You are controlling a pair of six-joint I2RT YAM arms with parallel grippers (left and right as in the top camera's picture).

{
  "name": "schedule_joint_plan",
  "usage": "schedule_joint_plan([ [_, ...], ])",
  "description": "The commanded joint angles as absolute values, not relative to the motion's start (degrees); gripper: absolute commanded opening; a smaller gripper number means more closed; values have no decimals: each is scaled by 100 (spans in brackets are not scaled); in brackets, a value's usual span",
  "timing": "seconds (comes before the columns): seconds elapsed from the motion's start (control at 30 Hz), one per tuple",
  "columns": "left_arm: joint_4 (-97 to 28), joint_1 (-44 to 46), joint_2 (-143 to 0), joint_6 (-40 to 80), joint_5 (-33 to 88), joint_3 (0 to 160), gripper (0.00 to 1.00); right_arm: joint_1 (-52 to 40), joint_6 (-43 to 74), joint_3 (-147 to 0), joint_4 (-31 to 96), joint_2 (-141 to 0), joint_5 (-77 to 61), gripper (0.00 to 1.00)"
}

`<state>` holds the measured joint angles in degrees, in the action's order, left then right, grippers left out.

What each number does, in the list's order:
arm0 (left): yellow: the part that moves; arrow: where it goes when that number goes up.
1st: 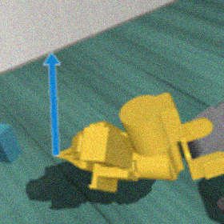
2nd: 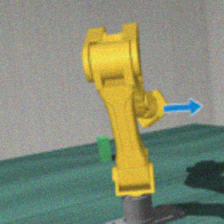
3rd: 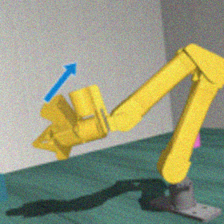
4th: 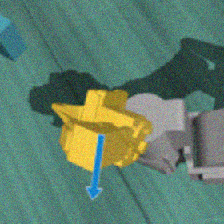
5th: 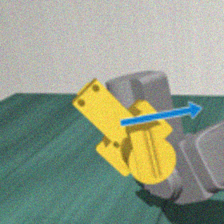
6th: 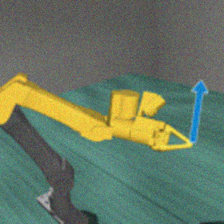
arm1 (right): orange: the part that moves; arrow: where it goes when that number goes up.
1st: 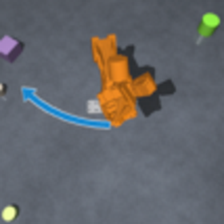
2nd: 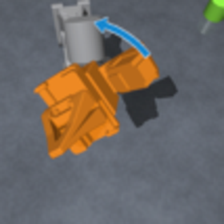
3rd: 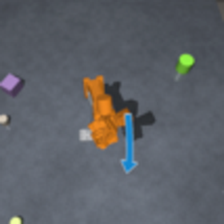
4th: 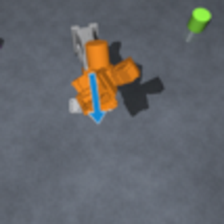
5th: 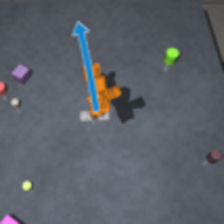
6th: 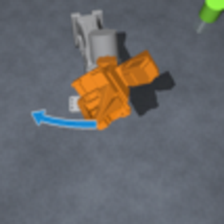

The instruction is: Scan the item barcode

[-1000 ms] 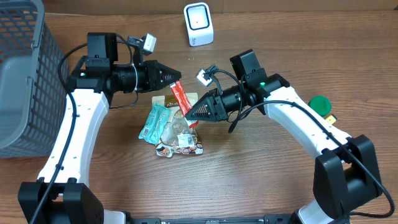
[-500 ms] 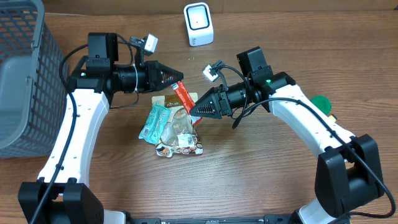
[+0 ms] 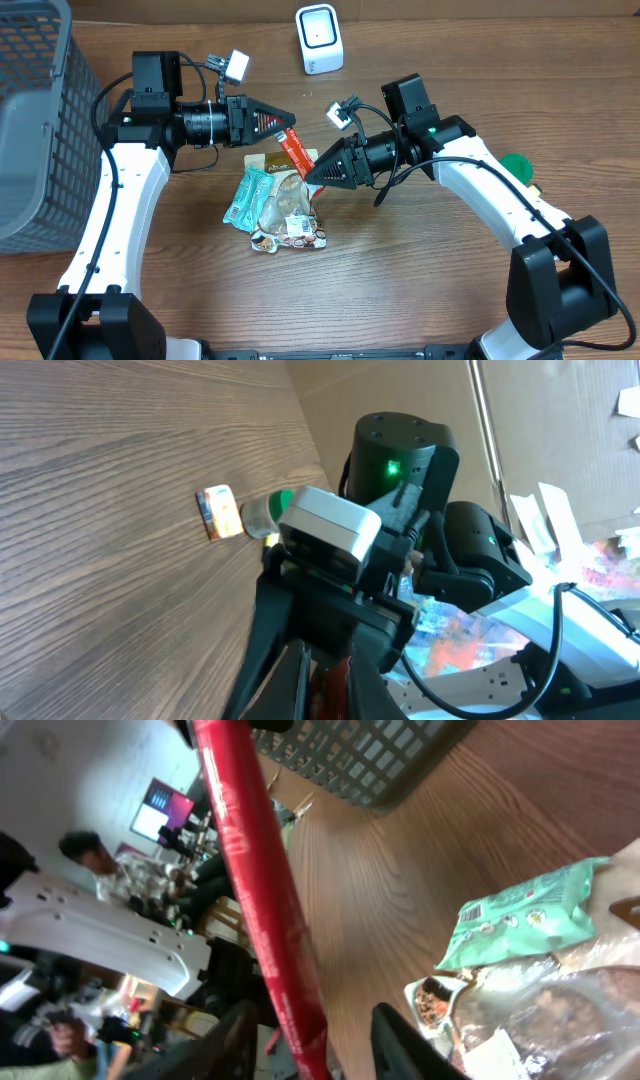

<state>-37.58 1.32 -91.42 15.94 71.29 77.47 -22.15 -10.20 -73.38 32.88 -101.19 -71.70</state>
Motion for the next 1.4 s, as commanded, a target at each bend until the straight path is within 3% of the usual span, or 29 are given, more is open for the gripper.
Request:
schedule_joint_plan([
  [0.0,-3721,25,-9161,1549,7312,7745,4,-2200,-1100,-7426,3280,-9933,-7216,27],
  [0.3,-3726,-196,-9161,1546,7312,7745,4,-2213,-1100,-7422,3326,-9933,-7212,27],
  [0.83,-3730,-196,-9161,1584,7614,7745,4,-2320,-1977,-7301,3301,-9935,-6949,42],
  [1.13,-3726,-196,-9161,1590,7609,7745,4,-2405,-2106,-7301,3177,-9944,-6958,41],
  [1.37,-3723,-196,-9161,1586,7605,7745,4,-2405,-2110,-7301,3199,-9944,-6956,31],
])
